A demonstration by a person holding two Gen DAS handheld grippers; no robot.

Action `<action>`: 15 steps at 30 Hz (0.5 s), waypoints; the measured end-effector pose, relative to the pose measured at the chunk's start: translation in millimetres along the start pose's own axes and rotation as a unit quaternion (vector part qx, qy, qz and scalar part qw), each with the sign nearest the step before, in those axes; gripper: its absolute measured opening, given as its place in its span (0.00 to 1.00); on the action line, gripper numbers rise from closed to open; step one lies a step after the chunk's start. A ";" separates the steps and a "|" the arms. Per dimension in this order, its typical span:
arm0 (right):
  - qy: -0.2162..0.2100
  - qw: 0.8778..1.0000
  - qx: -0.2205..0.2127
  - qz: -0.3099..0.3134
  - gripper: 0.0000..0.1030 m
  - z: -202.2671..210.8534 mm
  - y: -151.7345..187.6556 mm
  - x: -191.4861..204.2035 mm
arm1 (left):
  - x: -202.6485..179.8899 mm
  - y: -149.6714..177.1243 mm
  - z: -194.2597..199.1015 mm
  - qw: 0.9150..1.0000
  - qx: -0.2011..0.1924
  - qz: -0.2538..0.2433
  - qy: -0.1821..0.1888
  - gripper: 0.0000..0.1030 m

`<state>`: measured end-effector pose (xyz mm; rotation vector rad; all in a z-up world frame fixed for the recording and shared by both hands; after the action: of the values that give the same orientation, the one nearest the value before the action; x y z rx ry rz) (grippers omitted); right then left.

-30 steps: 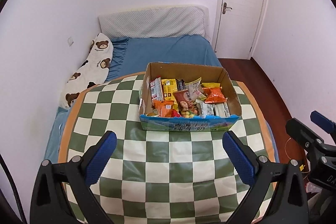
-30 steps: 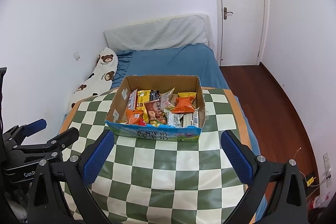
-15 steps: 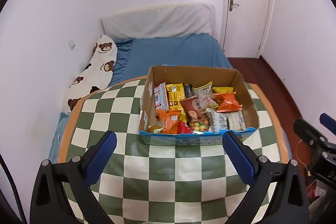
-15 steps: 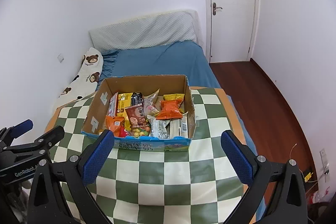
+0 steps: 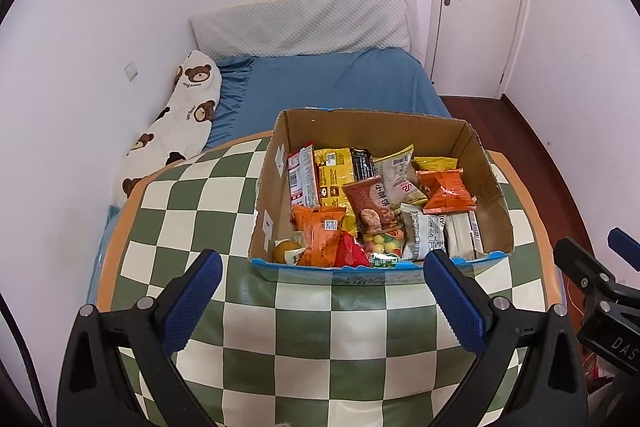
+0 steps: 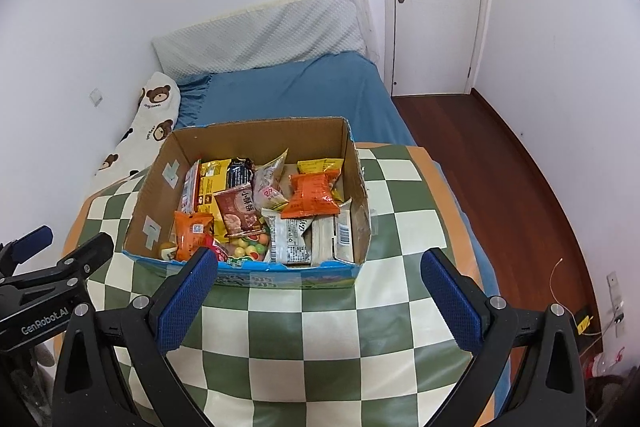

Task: Organize snacks

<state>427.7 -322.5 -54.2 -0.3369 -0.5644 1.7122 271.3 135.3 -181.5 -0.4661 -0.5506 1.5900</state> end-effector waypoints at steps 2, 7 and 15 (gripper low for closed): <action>0.001 1.000 0.000 0.000 1.00 -0.8 -0.8 -0.3 | -0.7 -1.3 -0.2 1.000 -0.001 -0.001 0.002 1.00; 0.003 1.000 -0.001 0.003 1.00 -0.9 -2.9 0.5 | -1.8 -2.4 0.6 1.000 -0.002 -0.001 0.005 1.00; 0.004 1.000 -0.001 0.004 1.00 -0.5 -3.5 0.7 | -3.0 -2.8 2.1 1.000 -0.004 -0.002 0.010 1.00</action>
<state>430.7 -321.3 -52.7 -0.3468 -0.5596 1.7170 272.7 132.3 -178.2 -0.4845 -0.5426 1.5782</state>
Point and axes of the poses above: each gripper's, at about its wrist camera, not at the fingertips, and z roughly against the way its jaws point, x to its left, y to its underside, the point moved 7 cm from there along -z, roughly the way its jaws point, and after that the axes turned 4 degrees about z, right-handed, at the moved point
